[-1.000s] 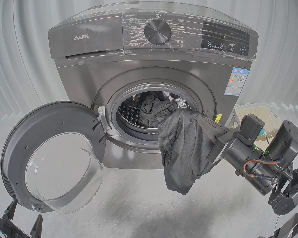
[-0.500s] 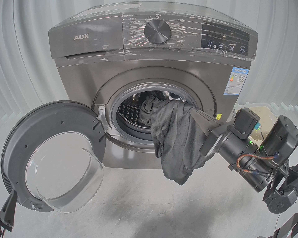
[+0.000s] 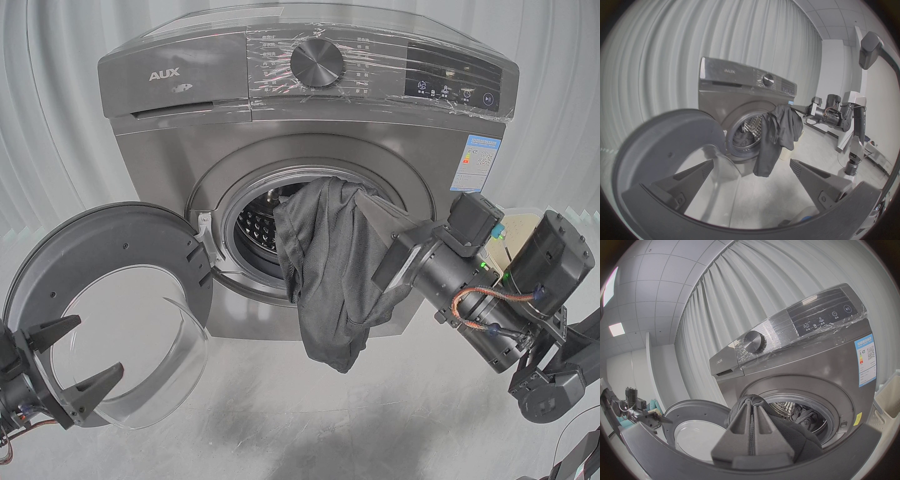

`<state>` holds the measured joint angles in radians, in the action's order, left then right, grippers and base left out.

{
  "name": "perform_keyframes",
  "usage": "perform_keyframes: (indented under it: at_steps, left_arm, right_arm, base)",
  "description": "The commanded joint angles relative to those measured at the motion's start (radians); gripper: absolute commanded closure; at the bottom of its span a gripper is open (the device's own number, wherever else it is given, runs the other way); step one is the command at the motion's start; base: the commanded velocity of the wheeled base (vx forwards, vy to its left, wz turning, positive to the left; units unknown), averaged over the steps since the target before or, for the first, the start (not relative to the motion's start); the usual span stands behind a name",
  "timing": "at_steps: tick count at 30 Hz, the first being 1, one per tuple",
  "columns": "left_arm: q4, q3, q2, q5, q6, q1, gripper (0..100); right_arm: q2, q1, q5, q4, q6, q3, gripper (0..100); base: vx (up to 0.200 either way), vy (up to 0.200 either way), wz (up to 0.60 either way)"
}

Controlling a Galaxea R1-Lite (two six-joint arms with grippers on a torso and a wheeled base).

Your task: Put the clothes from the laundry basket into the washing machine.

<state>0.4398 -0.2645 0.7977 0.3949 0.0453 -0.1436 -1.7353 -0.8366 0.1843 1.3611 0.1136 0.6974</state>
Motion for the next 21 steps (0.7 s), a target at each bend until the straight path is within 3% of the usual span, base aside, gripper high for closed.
perform_keyframes:
  at_steps: [1, 9, 10, 13, 17, 21]
  left_arm:
    - [0.066, -0.013, 0.202, 0.001, 0.002, -0.088, 0]
    - [0.249, -0.019, 0.423, -0.045, -0.007, -0.185, 0]
    - [0.315, -0.035, 0.492, -0.077, -0.01, -0.211, 0]
    - [0.384, -0.071, 0.563, -0.111, -0.012, -0.243, 0]
    - [0.402, -0.121, 0.614, -0.145, -0.015, -0.297, 0]
    - [0.402, -0.141, 0.64, -0.157, -0.039, -0.347, 0]
  right_arm:
    - [-0.049, -0.006, -0.006, 0.003, 0.0, 0.04, 100]
    - [-0.059, -0.018, 0.001, 0.006, 0.001, 0.04, 100]
    - [-0.059, -0.018, 0.004, 0.006, 0.001, 0.037, 100]
    - [-0.059, -0.018, 0.004, 0.004, 0.001, 0.036, 100]
    - [-0.058, -0.019, 0.006, 0.004, 0.001, 0.037, 100]
    - [-0.056, -0.019, 0.006, 0.004, 0.001, 0.039, 100]
  base:
    - [0.0, 0.0, 0.0]
    - [0.0, 0.0, 0.0]
    - [0.0, 0.0, 0.0]
    - [0.0, 0.0, 0.0]
    - [0.0, 0.0, 0.0]
    - [0.0, 0.0, 0.0]
